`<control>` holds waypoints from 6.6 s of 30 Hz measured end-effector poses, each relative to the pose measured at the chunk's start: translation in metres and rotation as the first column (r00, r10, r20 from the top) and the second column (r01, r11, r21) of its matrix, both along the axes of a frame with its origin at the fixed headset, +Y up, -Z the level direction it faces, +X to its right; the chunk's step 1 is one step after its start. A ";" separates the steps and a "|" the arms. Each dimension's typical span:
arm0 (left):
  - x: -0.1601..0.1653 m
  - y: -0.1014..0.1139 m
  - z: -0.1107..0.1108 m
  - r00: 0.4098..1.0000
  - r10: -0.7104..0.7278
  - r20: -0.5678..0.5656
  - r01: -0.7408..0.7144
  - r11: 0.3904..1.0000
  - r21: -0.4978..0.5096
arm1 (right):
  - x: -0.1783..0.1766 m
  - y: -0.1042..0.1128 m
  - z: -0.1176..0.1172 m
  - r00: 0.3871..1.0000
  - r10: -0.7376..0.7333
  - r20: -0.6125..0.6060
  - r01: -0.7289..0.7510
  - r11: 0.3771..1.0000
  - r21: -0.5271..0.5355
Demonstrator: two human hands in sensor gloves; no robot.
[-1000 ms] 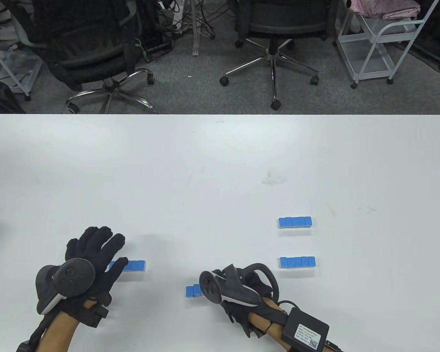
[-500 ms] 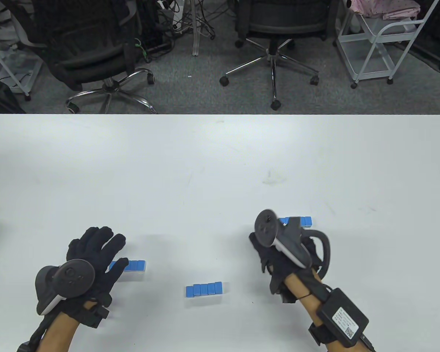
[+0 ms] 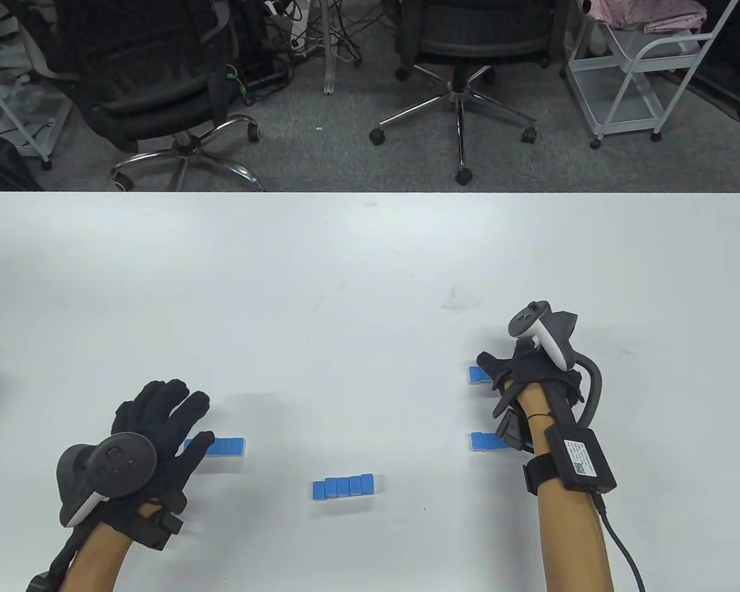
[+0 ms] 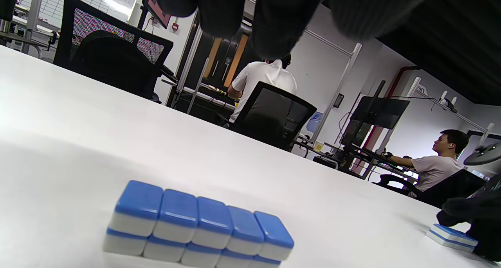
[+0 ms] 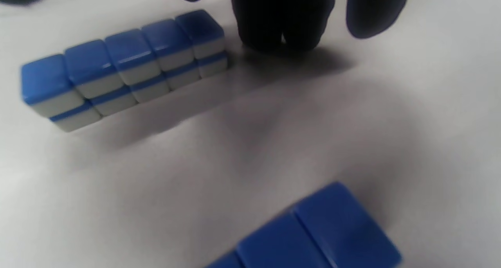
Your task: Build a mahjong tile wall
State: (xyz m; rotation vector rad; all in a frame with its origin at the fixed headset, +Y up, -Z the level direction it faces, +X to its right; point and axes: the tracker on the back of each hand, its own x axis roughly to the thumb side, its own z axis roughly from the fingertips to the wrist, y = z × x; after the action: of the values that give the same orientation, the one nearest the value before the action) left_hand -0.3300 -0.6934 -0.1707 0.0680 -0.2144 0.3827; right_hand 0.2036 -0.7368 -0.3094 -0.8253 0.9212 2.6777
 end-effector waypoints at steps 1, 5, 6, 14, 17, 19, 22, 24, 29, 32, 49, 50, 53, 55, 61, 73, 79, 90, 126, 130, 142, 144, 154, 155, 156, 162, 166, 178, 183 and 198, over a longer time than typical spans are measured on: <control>0.000 0.000 0.000 1.000 0.000 0.001 0.000 1.000 -0.002 | -0.002 0.000 0.000 1.000 -0.002 -0.013 0.002 1.000 -0.001; 0.002 -0.001 0.000 1.000 -0.005 0.006 0.005 1.000 -0.006 | -0.018 -0.002 -0.003 0.998 0.030 -0.063 -0.030 1.000 -0.007; 0.002 -0.001 0.000 1.000 -0.006 0.007 0.006 1.000 -0.007 | -0.022 -0.003 -0.003 0.996 0.050 -0.074 -0.051 0.999 -0.010; 0.000 0.000 0.001 1.000 -0.002 0.001 0.002 1.000 -0.004 | -0.036 -0.008 -0.009 0.985 0.137 -0.100 -0.145 0.986 -0.080; 0.002 0.000 0.001 1.000 -0.006 0.006 0.006 1.000 -0.002 | -0.041 -0.010 -0.011 0.976 0.188 -0.110 -0.198 0.977 -0.082; 0.003 0.001 0.001 1.000 -0.006 0.008 0.006 1.000 0.001 | -0.044 -0.010 -0.012 0.972 0.206 -0.112 -0.215 0.974 -0.074; 0.003 0.000 0.000 1.000 -0.007 0.009 0.007 1.000 0.000 | -0.050 -0.010 -0.014 0.963 0.237 -0.128 -0.247 0.966 -0.070; 0.003 0.001 0.000 1.000 -0.005 0.008 0.005 1.000 0.000 | -0.057 -0.011 -0.015 0.957 0.252 -0.144 -0.263 0.963 -0.062; 0.003 0.000 0.001 1.000 -0.008 0.008 0.008 1.000 -0.006 | -0.089 -0.013 -0.016 0.929 0.296 -0.224 -0.315 0.948 -0.053; 0.002 0.000 0.001 1.000 -0.003 0.007 0.003 1.000 -0.009 | -0.120 -0.016 -0.012 0.885 0.355 -0.302 -0.368 0.930 0.016; 0.003 0.000 -0.001 1.000 -0.007 0.007 0.007 1.000 -0.011 | -0.212 0.003 -0.017 0.832 0.431 -0.350 -0.428 0.899 0.091; 0.003 0.001 -0.001 1.000 -0.005 0.007 0.005 1.000 -0.011 | -0.211 0.004 -0.019 0.835 0.432 -0.340 -0.430 0.899 0.084; 0.003 0.000 -0.003 1.000 -0.005 0.006 0.005 1.000 -0.013 | -0.210 0.005 -0.024 0.840 0.439 -0.319 -0.439 0.895 0.079; 0.003 0.000 -0.003 1.000 -0.003 0.005 0.003 1.000 -0.016 | -0.209 0.008 -0.024 0.844 0.441 -0.304 -0.439 0.895 0.080; 0.003 0.001 -0.004 1.000 -0.005 0.009 0.005 1.000 -0.013 | -0.211 0.007 -0.022 0.844 0.440 -0.307 -0.440 0.895 0.073; 0.003 0.001 -0.005 1.000 -0.005 0.010 0.005 1.000 -0.008 | -0.207 0.013 -0.022 0.853 0.417 -0.313 -0.410 0.907 0.091; 0.002 0.003 -0.005 1.000 -0.002 0.005 0.002 1.000 0.004 | -0.199 0.023 -0.021 0.885 0.344 -0.313 -0.354 0.935 0.026; -0.001 0.007 -0.002 1.000 -0.003 -0.014 0.003 1.000 0.029 | -0.104 0.100 0.016 0.921 0.267 -0.284 -0.185 0.940 0.285; -0.006 0.002 0.002 0.999 0.007 -0.040 -0.007 1.000 0.002 | -0.066 -0.005 0.098 0.869 0.337 -0.361 -0.316 0.941 0.119; -0.005 0.003 0.003 0.999 0.009 -0.034 -0.008 1.000 0.012 | -0.069 -0.010 0.095 0.859 0.355 -0.368 -0.334 0.935 0.122; -0.004 0.002 0.001 0.999 0.006 -0.035 -0.006 1.000 0.002 | -0.104 -0.028 0.103 0.647 0.461 -0.607 -0.259 0.882 0.394; -0.004 0.001 0.000 0.999 0.011 -0.038 -0.012 1.000 -0.004 | -0.105 -0.030 0.098 0.609 0.437 -0.662 -0.197 0.892 0.408; -0.008 -0.001 -0.007 0.998 0.018 -0.055 -0.019 1.000 -0.022 | -0.113 -0.034 0.056 0.328 0.418 -0.847 -0.036 0.902 0.431; -0.008 0.000 -0.007 0.998 0.018 -0.055 -0.020 1.000 -0.022 | -0.114 -0.035 0.049 0.316 0.412 -0.855 -0.032 0.905 0.424; -0.008 0.000 -0.006 0.998 0.019 -0.056 -0.020 1.000 -0.019 | -0.114 -0.035 0.045 0.300 0.415 -0.859 -0.035 0.905 0.425; -0.009 0.000 -0.008 0.998 0.017 -0.059 -0.018 1.000 -0.012 | -0.117 -0.036 0.016 0.190 0.421 -0.887 -0.065 0.907 0.417; -0.009 0.000 -0.010 0.998 0.022 -0.059 -0.023 1.000 -0.015 | -0.114 -0.035 0.002 0.202 0.402 -0.893 -0.053 0.915 0.400; -0.008 -0.002 -0.012 0.998 0.020 -0.053 -0.021 0.999 -0.023 | -0.116 -0.031 0.001 0.207 0.400 -0.893 -0.063 0.916 0.396; -0.008 -0.002 -0.012 0.998 0.020 -0.052 -0.022 0.999 -0.024 | -0.118 -0.029 0.002 0.194 0.407 -0.893 -0.064 0.913 0.402; -0.008 -0.003 -0.013 0.998 0.022 -0.054 -0.023 0.999 -0.033 | -0.118 -0.025 0.002 0.218 0.387 -0.896 -0.088 0.922 0.377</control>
State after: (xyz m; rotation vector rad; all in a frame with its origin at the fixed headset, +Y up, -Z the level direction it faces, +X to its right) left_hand -0.3381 -0.6963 -0.1833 0.0473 -0.1547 0.4063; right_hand 0.0856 -0.7622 -0.3074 1.0912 0.5261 3.3727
